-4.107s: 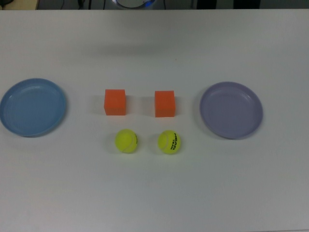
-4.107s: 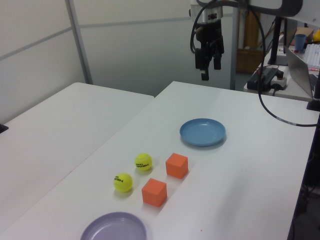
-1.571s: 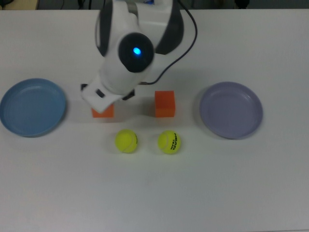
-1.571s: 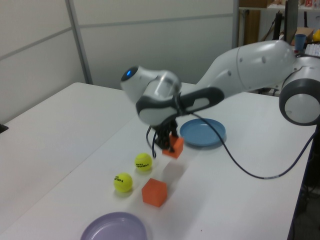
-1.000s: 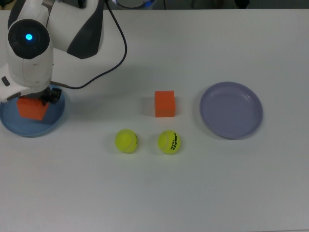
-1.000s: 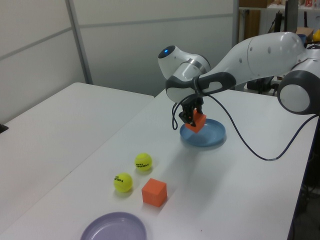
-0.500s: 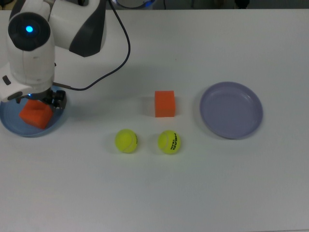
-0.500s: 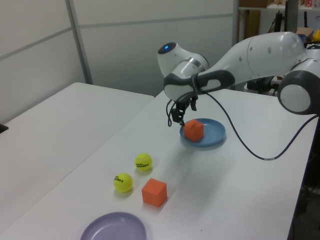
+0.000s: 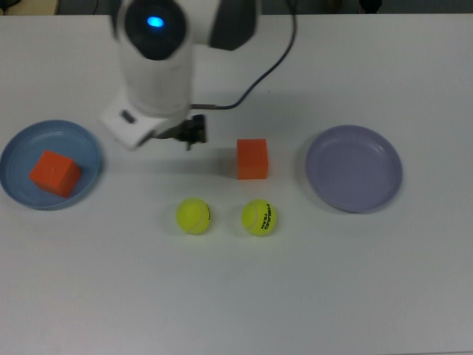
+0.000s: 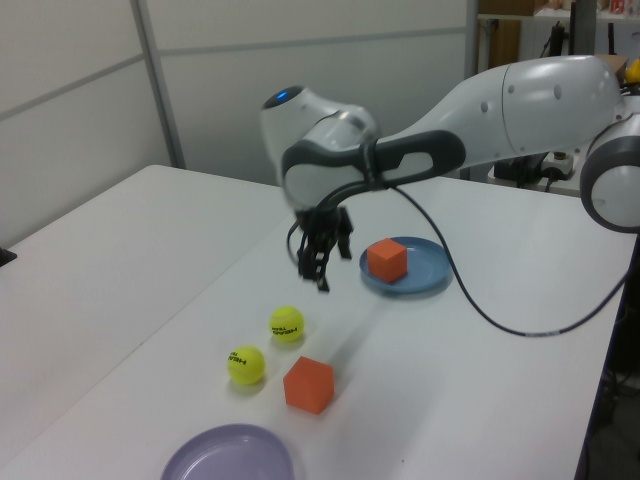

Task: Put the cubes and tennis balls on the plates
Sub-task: 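Move the gripper down onto the second orange cube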

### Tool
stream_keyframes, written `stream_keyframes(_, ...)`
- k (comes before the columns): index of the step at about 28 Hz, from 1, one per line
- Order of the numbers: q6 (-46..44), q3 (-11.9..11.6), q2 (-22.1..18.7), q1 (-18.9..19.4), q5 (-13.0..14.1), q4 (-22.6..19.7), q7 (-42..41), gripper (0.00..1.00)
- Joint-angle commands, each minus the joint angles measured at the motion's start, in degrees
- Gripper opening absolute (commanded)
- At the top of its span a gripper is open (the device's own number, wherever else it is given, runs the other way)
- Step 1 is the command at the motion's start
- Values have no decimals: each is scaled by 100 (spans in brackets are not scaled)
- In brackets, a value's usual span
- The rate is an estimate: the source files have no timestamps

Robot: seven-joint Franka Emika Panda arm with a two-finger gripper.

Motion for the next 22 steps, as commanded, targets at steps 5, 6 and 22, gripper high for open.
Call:
stream_keyframes(5,-435,852,-56,183,4,-170,647,100)
stream_keyframes(6,-426,896,-29,192,4,-178,674,100)
stream_keyframes(22,215,958,603,737,-664,-363,1131,100)
